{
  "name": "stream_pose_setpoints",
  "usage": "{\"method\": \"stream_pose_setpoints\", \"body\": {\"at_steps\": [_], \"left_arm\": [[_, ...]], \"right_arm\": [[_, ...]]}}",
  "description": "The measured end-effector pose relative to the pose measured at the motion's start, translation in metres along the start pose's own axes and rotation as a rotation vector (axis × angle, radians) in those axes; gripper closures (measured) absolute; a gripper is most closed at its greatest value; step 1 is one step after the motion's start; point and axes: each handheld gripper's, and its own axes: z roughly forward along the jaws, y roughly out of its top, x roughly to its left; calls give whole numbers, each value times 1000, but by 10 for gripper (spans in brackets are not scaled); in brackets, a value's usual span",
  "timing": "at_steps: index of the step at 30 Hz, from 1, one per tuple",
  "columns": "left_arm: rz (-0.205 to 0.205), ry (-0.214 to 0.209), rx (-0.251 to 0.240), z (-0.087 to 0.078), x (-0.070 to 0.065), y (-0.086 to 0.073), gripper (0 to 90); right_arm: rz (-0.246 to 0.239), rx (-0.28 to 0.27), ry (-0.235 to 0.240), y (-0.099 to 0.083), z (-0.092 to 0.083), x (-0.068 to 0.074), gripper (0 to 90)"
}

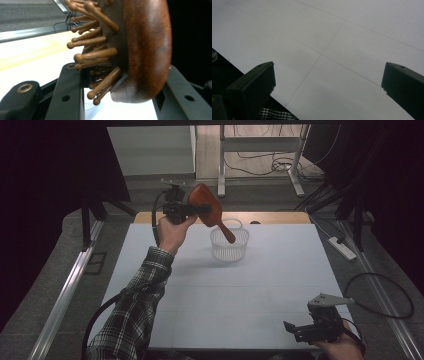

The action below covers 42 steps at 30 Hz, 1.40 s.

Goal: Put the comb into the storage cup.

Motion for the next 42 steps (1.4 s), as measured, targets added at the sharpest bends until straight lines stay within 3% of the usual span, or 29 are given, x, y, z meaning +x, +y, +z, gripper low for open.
{"method": "stream_pose_setpoints", "body": {"at_steps": [17,34,42], "left_arm": [[2,35,16,25,-3,-5,596],[-23,32,38,53,-1,-20,595],[-26,33,44,59,0,-26,594]], "right_arm": [[-8,10,2,0,1,0,0],[-14,19,6,0,2,1,2],[-19,25,4,0,2,1,4]]}}
